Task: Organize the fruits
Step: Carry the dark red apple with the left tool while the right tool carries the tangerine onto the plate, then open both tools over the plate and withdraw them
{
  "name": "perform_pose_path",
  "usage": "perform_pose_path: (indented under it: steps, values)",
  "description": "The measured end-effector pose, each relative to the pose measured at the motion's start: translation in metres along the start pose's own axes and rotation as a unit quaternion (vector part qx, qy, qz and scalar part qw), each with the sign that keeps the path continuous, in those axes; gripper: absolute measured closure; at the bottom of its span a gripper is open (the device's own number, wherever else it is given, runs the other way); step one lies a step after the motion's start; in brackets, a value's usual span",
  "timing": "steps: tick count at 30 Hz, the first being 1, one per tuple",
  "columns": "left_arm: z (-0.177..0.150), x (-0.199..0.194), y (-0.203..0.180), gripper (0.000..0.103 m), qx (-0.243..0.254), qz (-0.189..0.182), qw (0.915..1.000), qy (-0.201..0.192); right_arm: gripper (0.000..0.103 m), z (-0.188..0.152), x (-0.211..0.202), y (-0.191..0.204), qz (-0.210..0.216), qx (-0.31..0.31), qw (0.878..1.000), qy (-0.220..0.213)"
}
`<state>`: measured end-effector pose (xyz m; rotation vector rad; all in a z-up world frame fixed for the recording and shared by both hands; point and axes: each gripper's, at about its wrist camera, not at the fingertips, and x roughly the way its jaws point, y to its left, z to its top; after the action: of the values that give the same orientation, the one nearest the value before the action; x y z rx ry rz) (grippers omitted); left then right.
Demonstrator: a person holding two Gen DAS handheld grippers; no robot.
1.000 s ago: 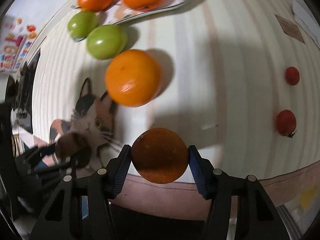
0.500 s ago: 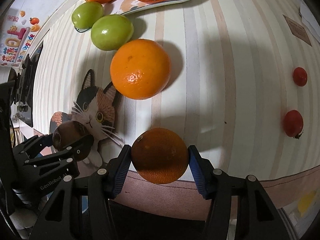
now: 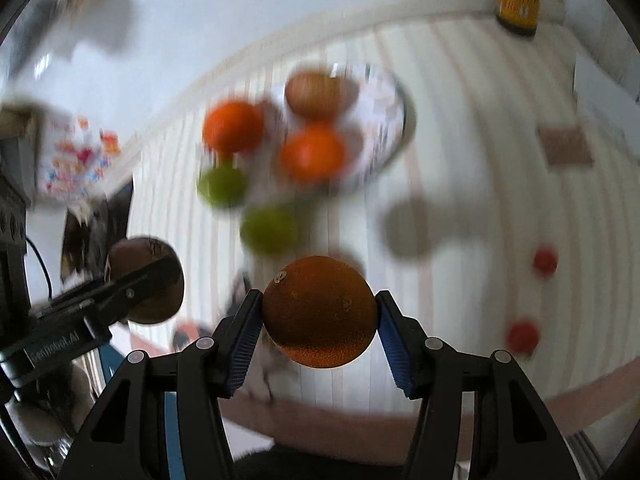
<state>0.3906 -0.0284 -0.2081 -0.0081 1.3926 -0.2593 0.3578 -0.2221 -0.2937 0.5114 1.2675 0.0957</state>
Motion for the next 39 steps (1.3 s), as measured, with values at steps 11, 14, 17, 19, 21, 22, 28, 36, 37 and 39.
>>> perform_pose_path:
  steps: [11,14,17,19,21,22,28,36,37,39]
  values:
    - [0.074,0.075,-0.008,0.039,-0.019,0.034,0.9977,0.055,0.044,0.112,0.044,-0.016,-0.052,0.012,0.999,0.001]
    - [0.086,0.088,-0.012,0.039,-0.023,0.033,0.9967,0.071,0.044,0.121,0.054,-0.022,-0.063,0.009,0.998,0.009]
    - [0.091,0.098,-0.014,0.038,-0.028,0.031,0.9954,0.086,0.043,0.121,0.064,-0.027,-0.063,0.008,0.998,0.019]
    - [0.092,0.097,-0.016,0.038,-0.027,0.035,0.9958,0.081,0.043,0.123,0.071,-0.03,-0.053,0.012,0.998,0.026]
    - [0.095,0.098,-0.017,0.036,-0.027,0.042,0.9959,0.076,0.032,0.125,0.078,-0.03,-0.051,0.012,0.998,0.038]
    - [0.097,0.098,-0.015,0.028,-0.032,0.043,0.9958,0.075,0.02,0.125,0.079,-0.031,-0.06,0.014,0.997,0.04]
    - [0.101,0.086,0.0,0.006,-0.05,0.037,0.9964,0.056,0.008,0.126,0.076,-0.032,-0.073,0.006,0.996,0.047]
    - [0.092,0.07,0.005,0.006,-0.046,0.06,0.9966,0.033,0.008,0.113,0.065,-0.008,-0.122,-0.039,0.991,0.029]
    - [0.089,0.067,0.006,0.006,-0.044,0.067,0.9964,0.03,0.008,0.109,0.064,-0.004,-0.133,-0.046,0.99,0.026]
    - [0.081,0.06,0.008,0.006,-0.039,0.081,0.9958,0.02,0.008,0.102,0.06,0.001,-0.144,-0.052,0.988,0.022]
